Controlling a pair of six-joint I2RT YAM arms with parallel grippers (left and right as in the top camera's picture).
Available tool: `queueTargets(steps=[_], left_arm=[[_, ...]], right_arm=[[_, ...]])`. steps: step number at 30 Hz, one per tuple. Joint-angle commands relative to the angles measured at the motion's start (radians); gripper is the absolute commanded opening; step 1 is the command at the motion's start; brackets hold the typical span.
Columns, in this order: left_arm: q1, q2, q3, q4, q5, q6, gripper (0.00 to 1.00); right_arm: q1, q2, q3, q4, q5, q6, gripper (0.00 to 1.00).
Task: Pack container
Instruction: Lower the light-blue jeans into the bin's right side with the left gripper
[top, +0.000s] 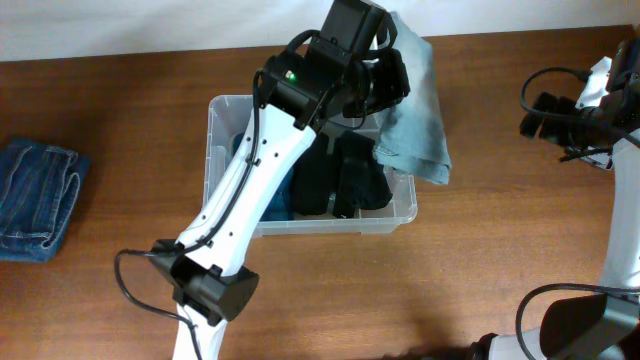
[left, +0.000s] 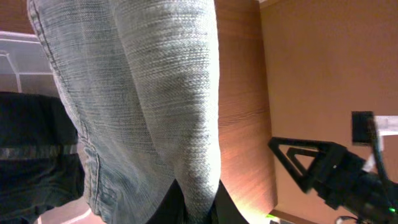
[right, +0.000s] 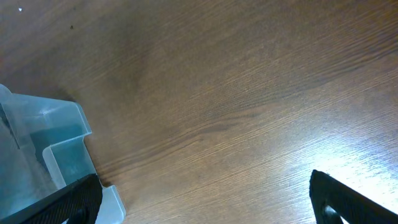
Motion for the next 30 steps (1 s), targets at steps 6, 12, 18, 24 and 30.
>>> queueTargets(steps=[6, 12, 18, 24, 30], left_arm=[[-0.005, -0.127, 0.038, 0.0, 0.012, -0.073, 0.0], [-0.025, -0.139, 0.038, -0.002, 0.014, -0.084, 0.0], [-0.045, -0.139, 0.034, -0.053, -0.029, -0.069, 0.0], [-0.044, -0.138, 0.016, -0.068, -0.034, -0.06, 0.0], [-0.042, -0.138, -0.072, -0.048, -0.072, -0.043, 0.0]], right_arm=[[-0.003, -0.007, 0.006, -0.001, 0.002, -0.001, 0.99], [-0.003, -0.007, 0.006, -0.001, 0.002, -0.001, 0.98], [-0.003, -0.007, 0.006, -0.001, 0.002, -0.001, 0.99], [-0.003, -0.007, 0.006, -0.001, 0.002, -0.001, 0.99], [-0.003, -0.007, 0.006, -0.001, 0.002, -0.001, 0.99]])
